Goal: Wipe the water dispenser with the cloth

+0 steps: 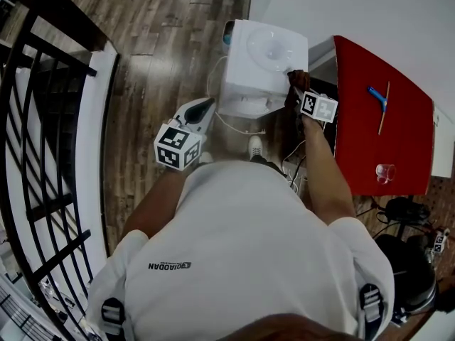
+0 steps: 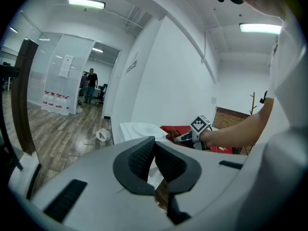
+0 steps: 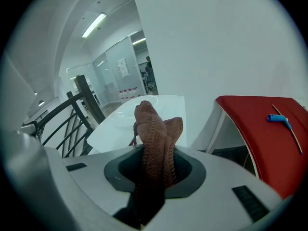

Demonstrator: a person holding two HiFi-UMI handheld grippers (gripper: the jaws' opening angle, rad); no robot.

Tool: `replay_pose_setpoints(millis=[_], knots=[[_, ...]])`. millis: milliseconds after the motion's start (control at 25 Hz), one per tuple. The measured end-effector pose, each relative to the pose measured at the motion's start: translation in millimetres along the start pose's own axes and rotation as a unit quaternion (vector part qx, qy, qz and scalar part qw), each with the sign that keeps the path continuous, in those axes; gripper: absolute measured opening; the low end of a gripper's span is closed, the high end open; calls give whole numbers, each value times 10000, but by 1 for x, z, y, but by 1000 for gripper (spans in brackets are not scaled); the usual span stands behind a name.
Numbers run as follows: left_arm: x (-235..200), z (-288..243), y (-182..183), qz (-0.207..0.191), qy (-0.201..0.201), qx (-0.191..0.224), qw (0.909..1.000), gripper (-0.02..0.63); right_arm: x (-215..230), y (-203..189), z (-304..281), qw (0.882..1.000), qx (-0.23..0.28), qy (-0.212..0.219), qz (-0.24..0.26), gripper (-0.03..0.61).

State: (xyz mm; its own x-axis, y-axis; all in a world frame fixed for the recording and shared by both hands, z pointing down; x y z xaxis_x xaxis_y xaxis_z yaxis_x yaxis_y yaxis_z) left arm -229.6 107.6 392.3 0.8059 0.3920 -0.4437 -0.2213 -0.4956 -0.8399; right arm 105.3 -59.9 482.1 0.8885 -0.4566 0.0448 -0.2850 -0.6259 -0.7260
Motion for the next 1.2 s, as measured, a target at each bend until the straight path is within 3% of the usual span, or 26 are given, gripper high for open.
replay_pose_setpoints(millis=[440, 680, 920, 1200], knots=[[-7, 2, 2, 6, -52, 19, 10000, -3, 36, -18, 14, 9976, -219, -575, -312, 89], [-18, 8, 4, 21, -70, 7, 10000, -3, 31, -13, 29, 9966, 296, -618, -457, 89], [-29, 13, 3, 34, -109, -30, 9999, -3, -40, -1, 43, 9938, 1016, 133, -421, 89], [-39, 28, -2, -18, -167, -78, 9998, -3, -160, -6, 10, 9886, 792, 1281, 50, 89]])
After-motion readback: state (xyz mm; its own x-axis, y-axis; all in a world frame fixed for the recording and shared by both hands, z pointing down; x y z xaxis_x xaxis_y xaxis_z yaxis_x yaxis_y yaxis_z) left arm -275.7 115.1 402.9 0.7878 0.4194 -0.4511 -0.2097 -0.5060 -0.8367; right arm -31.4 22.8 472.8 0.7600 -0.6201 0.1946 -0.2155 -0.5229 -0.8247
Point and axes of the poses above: the fingertips, and each gripper's own axes: z backward along the fingers, x to its right, y out of its top, the point moved 7 cm from there along z, backward along the fingers, and after that the axes turned 11 degrees about z, right-handed, at the moved point
